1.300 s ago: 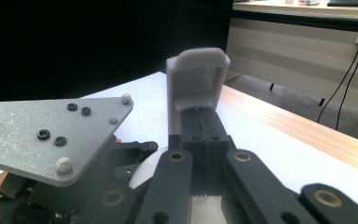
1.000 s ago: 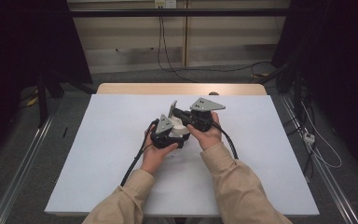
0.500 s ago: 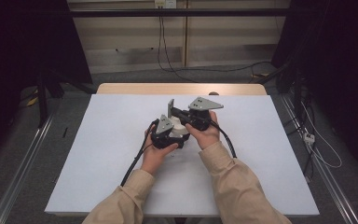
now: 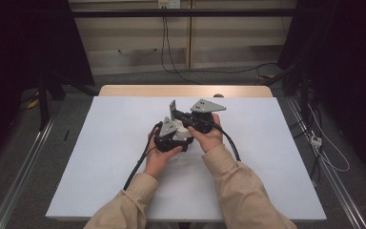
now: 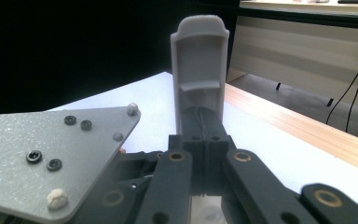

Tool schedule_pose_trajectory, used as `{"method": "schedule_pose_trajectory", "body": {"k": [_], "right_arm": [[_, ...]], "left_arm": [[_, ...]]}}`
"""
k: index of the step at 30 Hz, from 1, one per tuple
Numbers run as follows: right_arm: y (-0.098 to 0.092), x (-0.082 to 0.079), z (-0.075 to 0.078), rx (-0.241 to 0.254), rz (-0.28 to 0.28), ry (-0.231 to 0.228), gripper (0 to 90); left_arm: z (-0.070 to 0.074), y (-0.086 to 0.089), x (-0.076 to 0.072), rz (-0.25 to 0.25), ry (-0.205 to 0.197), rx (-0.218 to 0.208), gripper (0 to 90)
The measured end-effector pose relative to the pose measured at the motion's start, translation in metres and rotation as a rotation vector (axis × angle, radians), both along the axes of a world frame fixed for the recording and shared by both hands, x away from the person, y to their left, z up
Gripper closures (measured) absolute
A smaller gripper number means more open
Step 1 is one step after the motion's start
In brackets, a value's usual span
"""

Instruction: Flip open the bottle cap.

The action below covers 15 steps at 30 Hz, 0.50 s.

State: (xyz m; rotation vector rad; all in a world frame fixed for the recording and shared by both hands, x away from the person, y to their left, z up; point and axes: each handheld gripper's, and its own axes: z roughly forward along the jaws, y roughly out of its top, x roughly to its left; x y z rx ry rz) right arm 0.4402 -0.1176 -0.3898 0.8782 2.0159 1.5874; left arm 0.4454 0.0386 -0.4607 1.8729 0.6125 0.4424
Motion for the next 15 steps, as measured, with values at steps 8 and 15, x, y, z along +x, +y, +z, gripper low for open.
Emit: {"method": "schedule_pose_trajectory", "body": {"k": [8,15], "right_arm": [[0.0012,0.0021,-0.0017,-0.002,0.000,0.005,90.0],[0.0009,0.0028,-0.0025,-0.001,-0.001,0.007,90.0]], "left_arm": [[0.0000,0.0001,0.0003,0.000,-0.001,0.002,18.8],[0.0000,0.0001,0.0003,0.004,0.000,0.003,18.8]]}}
